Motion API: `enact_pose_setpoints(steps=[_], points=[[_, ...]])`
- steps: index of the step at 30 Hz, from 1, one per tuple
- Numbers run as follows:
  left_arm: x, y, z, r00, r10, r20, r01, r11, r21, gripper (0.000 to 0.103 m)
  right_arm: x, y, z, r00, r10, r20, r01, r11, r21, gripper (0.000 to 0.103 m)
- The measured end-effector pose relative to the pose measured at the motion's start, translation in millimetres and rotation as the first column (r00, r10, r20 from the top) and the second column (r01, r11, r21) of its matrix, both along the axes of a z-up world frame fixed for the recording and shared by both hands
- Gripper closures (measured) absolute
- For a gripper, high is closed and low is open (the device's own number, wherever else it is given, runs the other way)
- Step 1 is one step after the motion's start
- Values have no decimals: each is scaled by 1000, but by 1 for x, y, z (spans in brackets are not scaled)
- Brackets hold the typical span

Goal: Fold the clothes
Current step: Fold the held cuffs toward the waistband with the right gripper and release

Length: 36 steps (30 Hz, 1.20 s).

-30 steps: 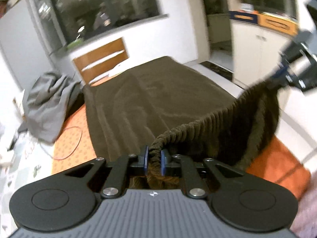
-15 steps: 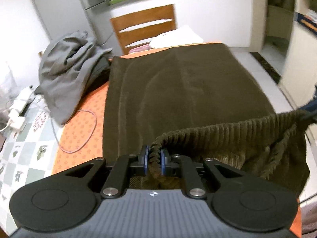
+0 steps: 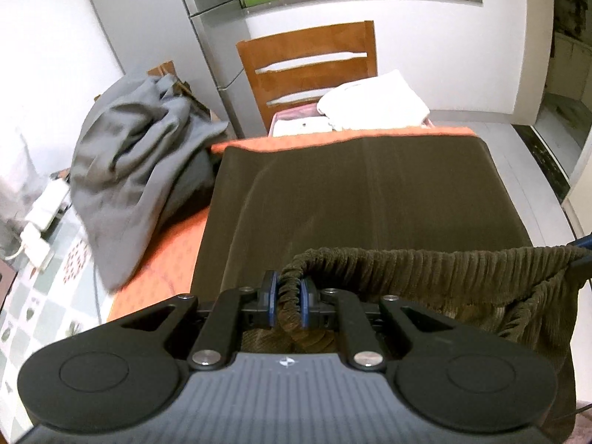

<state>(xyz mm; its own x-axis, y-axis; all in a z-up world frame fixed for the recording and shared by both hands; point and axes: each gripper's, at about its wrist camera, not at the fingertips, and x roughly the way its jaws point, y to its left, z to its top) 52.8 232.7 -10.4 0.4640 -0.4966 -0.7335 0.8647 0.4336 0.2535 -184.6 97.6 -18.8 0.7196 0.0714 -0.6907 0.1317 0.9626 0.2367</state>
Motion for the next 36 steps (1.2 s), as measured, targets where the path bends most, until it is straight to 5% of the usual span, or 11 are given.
enact_pose_setpoints(steps=[14,22,27,31,34,36], points=[[106,-180,-41,993,-53,-104,60,996,71,89,92,-176,-27,996,-61,-70,68,993,94,85],[132,-226,-81,986,-61,-155,84,986,141,87,121,-228,-59,990,-31,-137,54,985,166,85],[143,-229,-91,985,20,-173,6,989,148,56,126,-237,-71,986,18,-164,9,986,167,77],[144,-210,-72,975,140,-171,-127,988,84,31,127,-247,-68,984,80,-159,-58,989,140,68],[134,-184,-47,945,255,-206,-264,964,-16,22,130,-259,-58,978,141,-156,-122,985,126,68],[121,-165,-30,914,332,-235,-364,925,-106,18,134,-267,-49,970,191,-151,-175,978,114,68]])
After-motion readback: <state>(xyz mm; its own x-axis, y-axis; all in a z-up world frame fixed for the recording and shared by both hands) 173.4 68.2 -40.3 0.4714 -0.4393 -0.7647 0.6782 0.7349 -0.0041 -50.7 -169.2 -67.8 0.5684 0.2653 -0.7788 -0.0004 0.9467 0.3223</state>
